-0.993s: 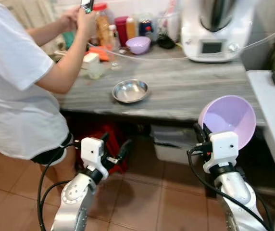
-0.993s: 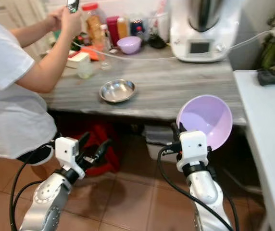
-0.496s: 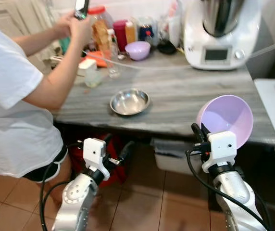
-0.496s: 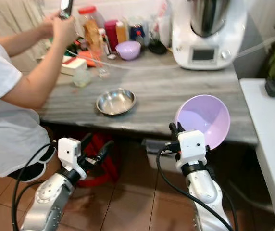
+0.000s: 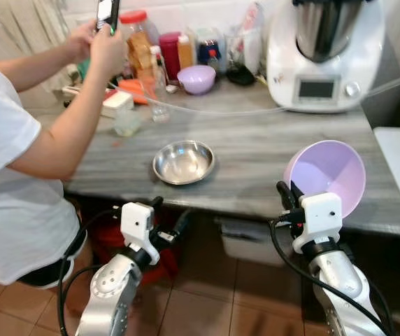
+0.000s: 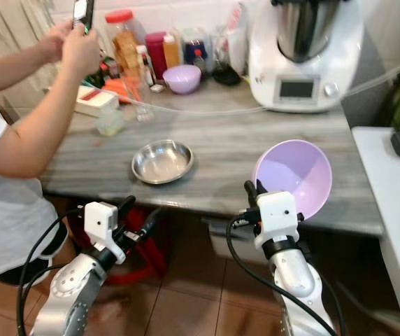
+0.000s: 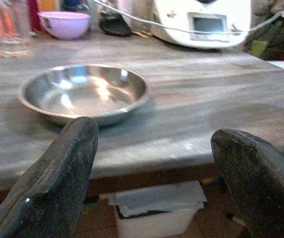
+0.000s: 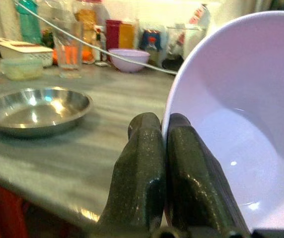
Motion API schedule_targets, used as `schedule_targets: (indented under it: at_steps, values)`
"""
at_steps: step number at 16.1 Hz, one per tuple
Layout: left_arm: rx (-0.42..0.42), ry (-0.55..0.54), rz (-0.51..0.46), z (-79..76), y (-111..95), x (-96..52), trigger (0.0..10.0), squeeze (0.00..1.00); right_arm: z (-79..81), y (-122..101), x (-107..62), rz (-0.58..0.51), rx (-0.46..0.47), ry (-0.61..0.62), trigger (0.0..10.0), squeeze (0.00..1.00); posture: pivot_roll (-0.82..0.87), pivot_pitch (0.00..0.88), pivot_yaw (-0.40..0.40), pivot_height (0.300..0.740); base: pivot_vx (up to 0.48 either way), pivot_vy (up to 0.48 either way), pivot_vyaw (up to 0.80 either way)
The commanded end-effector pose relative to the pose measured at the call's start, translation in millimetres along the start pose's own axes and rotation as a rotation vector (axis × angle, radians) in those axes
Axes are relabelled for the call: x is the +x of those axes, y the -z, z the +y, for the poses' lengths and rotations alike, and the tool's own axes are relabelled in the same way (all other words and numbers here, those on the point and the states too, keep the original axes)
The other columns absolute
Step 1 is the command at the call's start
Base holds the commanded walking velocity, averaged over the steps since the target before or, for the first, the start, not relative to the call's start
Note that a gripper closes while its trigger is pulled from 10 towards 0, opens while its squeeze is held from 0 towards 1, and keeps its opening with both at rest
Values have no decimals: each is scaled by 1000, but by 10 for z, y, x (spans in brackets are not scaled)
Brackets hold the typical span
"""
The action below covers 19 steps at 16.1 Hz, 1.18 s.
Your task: Setting the table
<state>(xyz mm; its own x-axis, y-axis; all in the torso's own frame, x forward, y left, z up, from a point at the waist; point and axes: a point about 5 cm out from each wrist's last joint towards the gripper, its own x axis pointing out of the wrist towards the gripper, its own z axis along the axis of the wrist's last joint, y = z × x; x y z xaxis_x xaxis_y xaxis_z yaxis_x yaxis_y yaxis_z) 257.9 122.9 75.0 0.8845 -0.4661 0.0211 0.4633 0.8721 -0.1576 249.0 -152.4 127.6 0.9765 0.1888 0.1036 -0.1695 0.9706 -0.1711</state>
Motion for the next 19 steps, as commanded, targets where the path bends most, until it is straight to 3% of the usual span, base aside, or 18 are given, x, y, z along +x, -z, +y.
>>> schedule_targets:
  at_steps: [1, 6, 13, 19]
  values:
    - [26, -34, 7, 119, -22, -61, 10000, 0, 101, -64, 33, -32, 16, -30, 10000, 0, -131, 9, 109, 740, 270, 0, 0]
    - [28, -39, 12, 131, -5, -87, 10000, 0, 113, -53, 23, -28, 16, -43, 10000, 0, -131, 12, 107, 740, 261, 0, 0]
    - [36, -66, 10, 165, -2, -140, 10000, 0, 142, -36, 11, -21, 16, -76, 10000, 0, -123, 17, 107, 740, 0, 0, 0]
    - [48, -62, 22, 168, 11, -218, 10000, 0, 127, -33, -2, -23, 10, -85, 10000, 0, -118, 31, 106, 740, 0, 0, 774]
